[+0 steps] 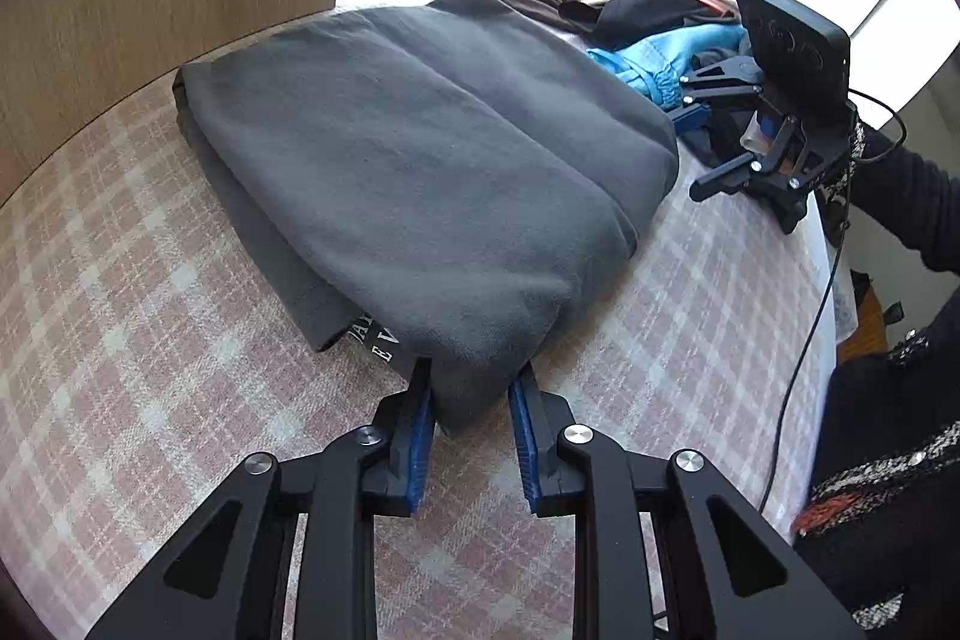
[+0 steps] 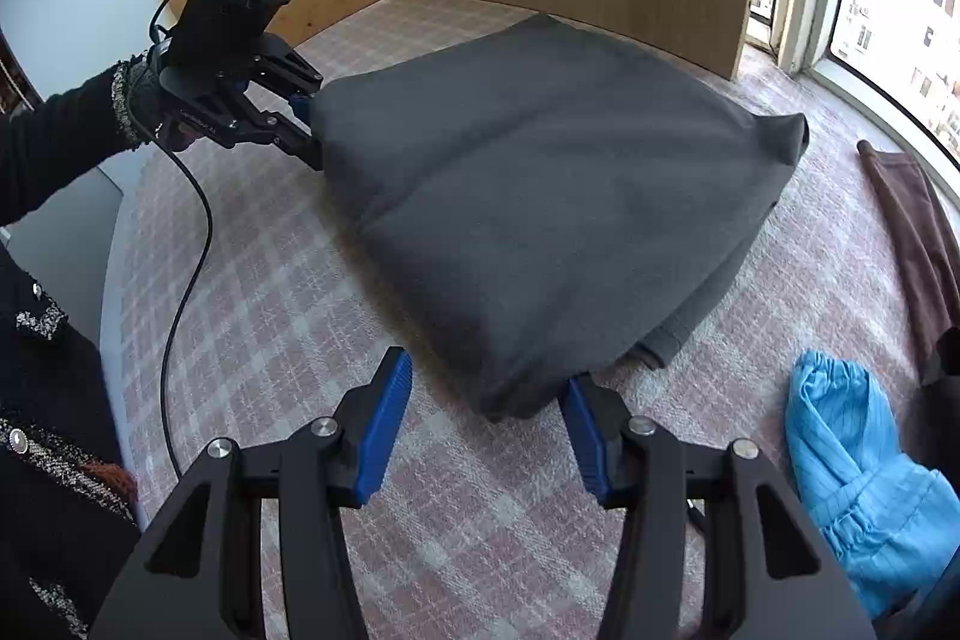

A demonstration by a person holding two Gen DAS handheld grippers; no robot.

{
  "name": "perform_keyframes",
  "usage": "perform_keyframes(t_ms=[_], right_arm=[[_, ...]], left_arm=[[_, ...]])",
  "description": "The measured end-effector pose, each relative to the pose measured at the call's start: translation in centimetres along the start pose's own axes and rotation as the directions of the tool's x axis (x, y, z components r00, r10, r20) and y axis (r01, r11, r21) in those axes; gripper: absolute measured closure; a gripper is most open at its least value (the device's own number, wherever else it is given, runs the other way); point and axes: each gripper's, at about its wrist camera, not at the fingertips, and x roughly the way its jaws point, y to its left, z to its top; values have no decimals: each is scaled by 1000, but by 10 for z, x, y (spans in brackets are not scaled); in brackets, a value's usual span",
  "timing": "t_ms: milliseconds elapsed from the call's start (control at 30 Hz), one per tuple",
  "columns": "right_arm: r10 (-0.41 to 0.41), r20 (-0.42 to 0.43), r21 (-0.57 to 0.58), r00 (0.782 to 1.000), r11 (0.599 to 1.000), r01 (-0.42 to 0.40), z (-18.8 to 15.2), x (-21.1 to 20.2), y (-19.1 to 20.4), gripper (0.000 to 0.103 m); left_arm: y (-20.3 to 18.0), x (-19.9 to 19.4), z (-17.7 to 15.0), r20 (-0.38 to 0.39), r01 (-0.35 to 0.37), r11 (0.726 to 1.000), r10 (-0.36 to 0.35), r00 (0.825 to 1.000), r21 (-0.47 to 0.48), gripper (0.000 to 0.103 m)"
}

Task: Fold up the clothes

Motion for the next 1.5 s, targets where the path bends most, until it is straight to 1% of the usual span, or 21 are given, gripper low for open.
perform_keyframes(t_ms=[100, 267, 333, 400, 533, 600, 633, 700, 767, 833, 867, 900, 933, 967, 1000, 1100, 1133, 1167, 1267, 1367, 1500], right_arm=[[9, -35, -46, 999, 999, -10, 0, 3, -2, 54], [18, -111, -92, 994, 995, -28, -4, 13, -9, 58], [37, -110, -124, 993, 991, -51, -2, 15, -6, 78], [45, -121, -155, 992, 986, -63, 1, 20, -3, 82], [43, -203, -184, 978, 979, -82, 4, 17, -3, 93], [42, -242, -198, 969, 976, -91, 6, 16, -3, 96], [23, -239, -180, 971, 981, -68, 5, 10, -10, 100], [-14, -232, -142, 973, 990, -20, 3, -1, -22, 100], [-56, -239, -111, 969, 993, 30, -3, 4, -27, 100], [-18, -209, -72, 978, 997, 3, -8, 1, -23, 97], [-8, -191, -81, 982, 997, -7, -9, 0, -18, 94], [1, -173, -90, 985, 996, -17, -11, -2, -13, 83], [-17, -160, -124, 987, 992, -3, -12, 0, -6, 77], [-42, -154, -155, 987, 988, 18, -12, 4, -1, 67], [-57, -155, -181, 986, 983, 29, -11, 10, 2, 65], [-18, -164, -191, 986, 982, -14, -4, 27, 2, 66], [-19, -163, -185, 986, 983, -11, 0, 33, -2, 83], [-10, -178, -195, 984, 980, -26, 5, 33, 1, 96], [16, -207, -251, 978, 965, -69, 20, 23, 12, 95], [42, -144, -245, 989, 966, -77, 38, -17, 4, 95], [18, -236, -176, 972, 983, -61, 20, -7, -15, 96]], left_arm=[[5, -9, 4, 17, 6, 1000, -5, 1000, -22, 85], [1, -2, 6, -29, -16, 1000, 16, 999, 1, 86], [3, -3, 6, -33, -11, 1000, 11, 999, -9, 86], [4, -2, 8, -40, -14, 1000, 13, 999, -11, 86], [0, -1, 10, -64, -30, 1000, 31, 997, 6, 86], [-2, 0, 12, -70, -33, 999, 34, 997, 3, 86], [-2, -1, 12, -67, -31, 1000, 31, 997, 0, 86], [-2, 1, 8, -64, -35, 999, 35, 997, -11, 86], [0, 5, 2, -65, -31, 999, 29, 997, -34, 86], [1, 6, -3, -51, -19, 998, 16, 999, -58, 86], [2, 5, -4, -45, -13, 998, 10, 999, -66, 86], [3, 3, -5, -40, -8, 997, 6, 999, -71, 86], [3, 3, -4, -42, -8, 997, 5, 999, -71, 86], [3, 2, -3, -48, -10, 998, 6, 999, -68, 86], [2, 2, -1, -54, -13, 998, 10, 999, -61, 86], [0, -1, 5, -63, -21, 999, 18, 998, -43, 86], [1, -2, 7, -65, -23, 999, 20, 998, -41, 86], [1, -3, 9, -67, -25, 999, 22, 997, -39, 86], [0, -9, 16, -70, -47, 999, 46, 997, -14, 86], [4, -18, 22, -54, -53, 998, 52, 997, -16, 86], [6, -17, 17, -33, 12, 998, -14, 999, -57, 86]])
